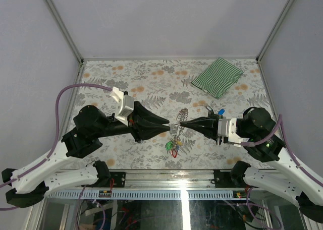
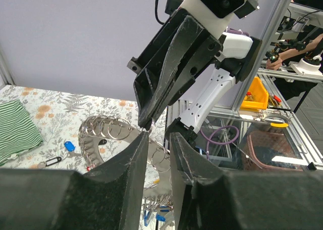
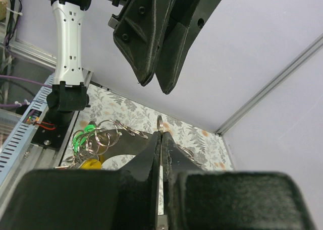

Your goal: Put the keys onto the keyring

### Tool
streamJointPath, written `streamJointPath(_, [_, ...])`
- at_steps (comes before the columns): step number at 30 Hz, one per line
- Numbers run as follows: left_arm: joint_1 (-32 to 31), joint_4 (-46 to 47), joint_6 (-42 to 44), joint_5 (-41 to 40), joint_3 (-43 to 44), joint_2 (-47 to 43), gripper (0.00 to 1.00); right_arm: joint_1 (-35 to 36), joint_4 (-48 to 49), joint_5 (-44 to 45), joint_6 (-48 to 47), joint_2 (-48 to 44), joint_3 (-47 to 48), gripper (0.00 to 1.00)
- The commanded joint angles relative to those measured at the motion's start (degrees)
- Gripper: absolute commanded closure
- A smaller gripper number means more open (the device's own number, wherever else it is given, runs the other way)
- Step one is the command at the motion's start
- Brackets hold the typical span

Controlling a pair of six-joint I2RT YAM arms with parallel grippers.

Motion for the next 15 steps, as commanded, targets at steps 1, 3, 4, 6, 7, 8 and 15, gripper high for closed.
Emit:
streamJointPath(1, [-0.4, -0.5, 1.6, -0.3, 1.6, -0.4, 0.74, 0.2, 4.3, -0.8, -4.9, -1.4, 0.4, 1.0])
streamJointPath(3, [-0.4, -1.1, 2.1, -0.6, 1.7, 0.0, 0.72, 0.2, 4.0, -0.8, -5.1, -1.4, 0.5, 1.0])
streamJointPath(4, [-0.4, -1.5, 2.5, -0.7, 1.8, 0.1, 0.7, 0.2, 3.9, -0.7, -5.1, -1.4, 0.6, 1.0])
streamJointPath(6, [-0.4, -2.0, 3.1, -1.4, 1.9, 0.3, 0.67, 0.2, 4.0, -0.6, -4.7, -1.4, 0.5, 1.0])
streamJointPath(7, [-0.4, -2.2, 3.5, -1.8, 1.8, 0.3, 0.66, 0.2, 4.1, -0.6, -4.5, -1.4, 0.5, 1.0])
streamJointPath(8, [-0.3, -2.2, 3.8, -2.0, 1.8, 0.2, 0.65, 0.3, 4.2, -0.6, -4.2, -1.4, 0.5, 1.0])
streamJointPath(15, [-0.4, -2.2, 4.8, -2.9, 1.9, 0.0, 0.6, 0.3, 11.1, -0.4, 2.7, -2.0, -2.5, 1.0])
